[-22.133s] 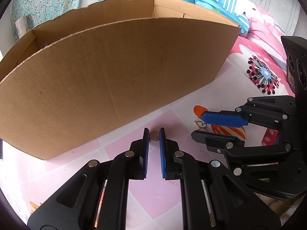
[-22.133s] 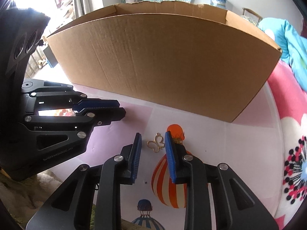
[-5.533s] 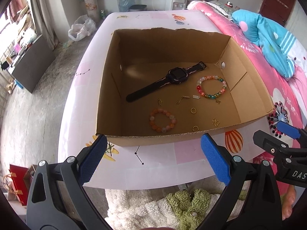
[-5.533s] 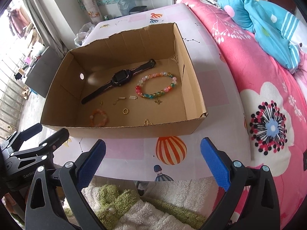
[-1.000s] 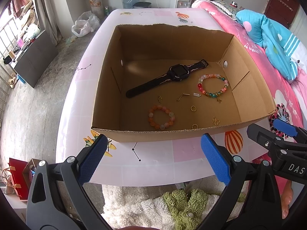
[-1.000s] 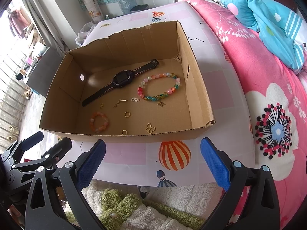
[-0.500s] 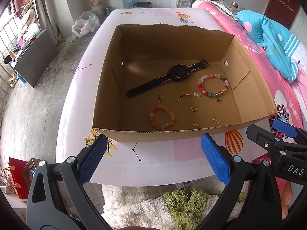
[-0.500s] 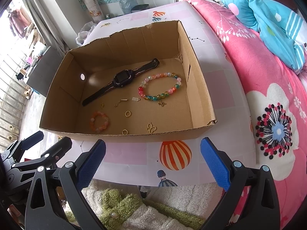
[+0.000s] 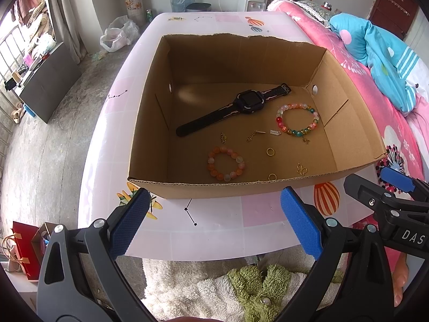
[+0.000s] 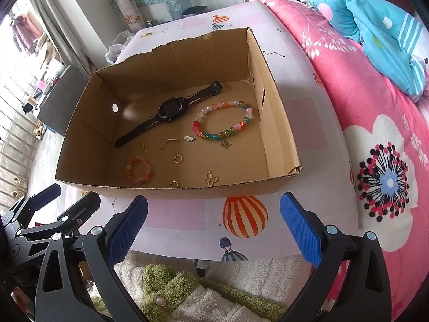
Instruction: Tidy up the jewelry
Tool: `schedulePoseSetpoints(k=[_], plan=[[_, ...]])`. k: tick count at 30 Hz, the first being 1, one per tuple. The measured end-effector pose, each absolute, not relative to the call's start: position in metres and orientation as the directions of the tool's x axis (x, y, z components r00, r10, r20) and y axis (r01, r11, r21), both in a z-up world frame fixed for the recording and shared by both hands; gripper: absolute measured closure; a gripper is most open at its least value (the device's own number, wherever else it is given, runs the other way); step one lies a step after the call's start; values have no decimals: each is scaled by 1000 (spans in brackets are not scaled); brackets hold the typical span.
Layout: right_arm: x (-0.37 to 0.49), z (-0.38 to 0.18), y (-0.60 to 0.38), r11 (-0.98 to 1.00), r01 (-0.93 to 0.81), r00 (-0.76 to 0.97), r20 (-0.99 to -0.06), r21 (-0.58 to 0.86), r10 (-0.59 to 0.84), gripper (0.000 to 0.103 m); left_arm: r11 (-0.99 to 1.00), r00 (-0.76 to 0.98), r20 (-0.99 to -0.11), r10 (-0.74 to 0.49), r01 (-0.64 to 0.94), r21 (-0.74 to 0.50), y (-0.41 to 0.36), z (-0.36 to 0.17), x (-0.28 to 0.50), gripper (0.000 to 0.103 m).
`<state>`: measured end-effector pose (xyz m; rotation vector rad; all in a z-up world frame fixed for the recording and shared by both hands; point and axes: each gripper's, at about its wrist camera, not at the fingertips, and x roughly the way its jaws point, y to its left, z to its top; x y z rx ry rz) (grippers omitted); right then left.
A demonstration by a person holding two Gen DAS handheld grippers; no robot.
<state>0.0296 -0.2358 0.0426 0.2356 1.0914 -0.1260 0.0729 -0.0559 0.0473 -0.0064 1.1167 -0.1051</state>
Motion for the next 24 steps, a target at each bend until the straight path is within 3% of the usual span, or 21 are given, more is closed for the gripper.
schedulePoseSetpoints(k=[24], plan=[[30, 43, -234, 969, 212, 458, -889, 126, 15, 7, 995, 435, -896, -89, 82, -60, -55, 47, 73, 9]])
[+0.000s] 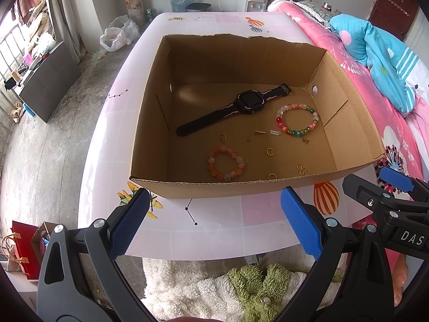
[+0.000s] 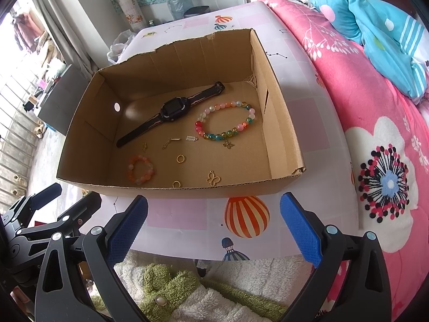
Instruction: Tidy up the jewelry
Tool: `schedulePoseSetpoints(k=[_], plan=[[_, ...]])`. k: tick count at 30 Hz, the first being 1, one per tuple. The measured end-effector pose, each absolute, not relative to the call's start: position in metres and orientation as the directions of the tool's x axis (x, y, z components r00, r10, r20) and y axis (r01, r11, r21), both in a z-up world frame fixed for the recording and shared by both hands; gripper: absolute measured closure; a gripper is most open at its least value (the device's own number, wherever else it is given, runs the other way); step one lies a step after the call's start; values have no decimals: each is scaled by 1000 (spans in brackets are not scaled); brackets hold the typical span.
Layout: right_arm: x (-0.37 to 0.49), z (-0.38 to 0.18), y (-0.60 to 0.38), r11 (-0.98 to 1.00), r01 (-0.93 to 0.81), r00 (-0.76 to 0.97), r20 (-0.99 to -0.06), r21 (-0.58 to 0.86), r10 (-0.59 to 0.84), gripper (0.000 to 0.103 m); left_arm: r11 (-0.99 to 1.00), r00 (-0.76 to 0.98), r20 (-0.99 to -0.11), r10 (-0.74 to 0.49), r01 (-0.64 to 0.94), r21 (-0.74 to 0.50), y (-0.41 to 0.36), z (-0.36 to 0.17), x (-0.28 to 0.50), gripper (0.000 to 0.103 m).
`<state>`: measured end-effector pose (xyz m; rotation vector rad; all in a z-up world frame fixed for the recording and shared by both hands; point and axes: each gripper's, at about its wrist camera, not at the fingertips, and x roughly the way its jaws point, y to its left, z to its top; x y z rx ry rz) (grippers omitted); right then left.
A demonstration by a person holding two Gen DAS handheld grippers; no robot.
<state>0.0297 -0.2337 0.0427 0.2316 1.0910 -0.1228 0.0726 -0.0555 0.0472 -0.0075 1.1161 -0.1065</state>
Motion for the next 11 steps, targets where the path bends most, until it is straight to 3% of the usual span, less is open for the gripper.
schedulePoseSetpoints(k=[11], plan=[[31, 43, -233, 969, 212, 456, -890, 126, 17, 7, 995, 431, -898, -92, 84, -62, -55, 48, 73, 9]])
